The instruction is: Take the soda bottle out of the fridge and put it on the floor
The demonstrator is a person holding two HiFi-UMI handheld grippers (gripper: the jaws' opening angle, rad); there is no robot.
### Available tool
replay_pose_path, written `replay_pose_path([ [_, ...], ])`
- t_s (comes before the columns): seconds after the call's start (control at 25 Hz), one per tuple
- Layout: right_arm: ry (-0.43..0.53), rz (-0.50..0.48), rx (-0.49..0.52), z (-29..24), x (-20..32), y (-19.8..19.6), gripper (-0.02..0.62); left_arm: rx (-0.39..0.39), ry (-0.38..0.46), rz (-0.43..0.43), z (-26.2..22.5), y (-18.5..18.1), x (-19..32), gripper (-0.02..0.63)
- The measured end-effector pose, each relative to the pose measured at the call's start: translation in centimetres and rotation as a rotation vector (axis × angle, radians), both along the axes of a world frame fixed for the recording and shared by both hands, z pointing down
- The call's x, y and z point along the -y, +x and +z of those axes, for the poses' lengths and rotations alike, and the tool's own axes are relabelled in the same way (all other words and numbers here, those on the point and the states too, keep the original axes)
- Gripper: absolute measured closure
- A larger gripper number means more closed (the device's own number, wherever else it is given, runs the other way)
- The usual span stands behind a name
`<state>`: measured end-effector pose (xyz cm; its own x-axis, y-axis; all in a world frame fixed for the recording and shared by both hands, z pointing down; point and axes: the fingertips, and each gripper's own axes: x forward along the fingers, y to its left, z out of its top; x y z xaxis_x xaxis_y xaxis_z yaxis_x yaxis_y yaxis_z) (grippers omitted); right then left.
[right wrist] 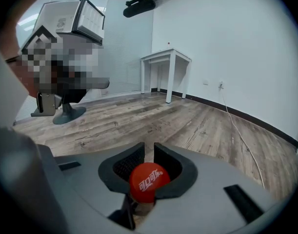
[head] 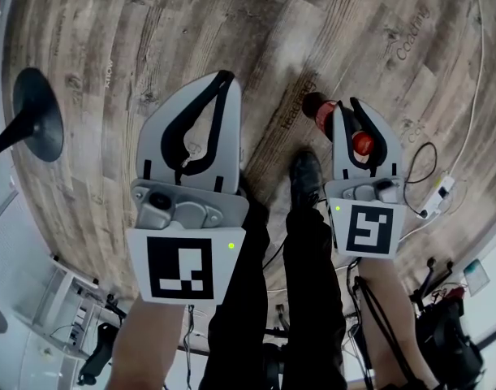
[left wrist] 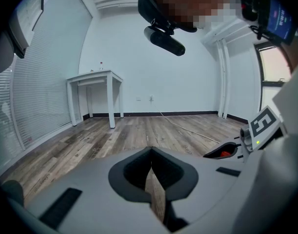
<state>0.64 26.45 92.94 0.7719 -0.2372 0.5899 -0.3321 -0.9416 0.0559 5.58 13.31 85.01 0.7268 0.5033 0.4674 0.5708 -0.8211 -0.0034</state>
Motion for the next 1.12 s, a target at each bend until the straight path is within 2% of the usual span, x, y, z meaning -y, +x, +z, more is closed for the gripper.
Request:
replay_pose_path([
  [1.12, -0.064, -0.043, 0.124, 5.7, 0.9, -1.1, 0.514, 0.013, 0.038, 0.027, 0.7, -0.7, 0.4, 0.589],
])
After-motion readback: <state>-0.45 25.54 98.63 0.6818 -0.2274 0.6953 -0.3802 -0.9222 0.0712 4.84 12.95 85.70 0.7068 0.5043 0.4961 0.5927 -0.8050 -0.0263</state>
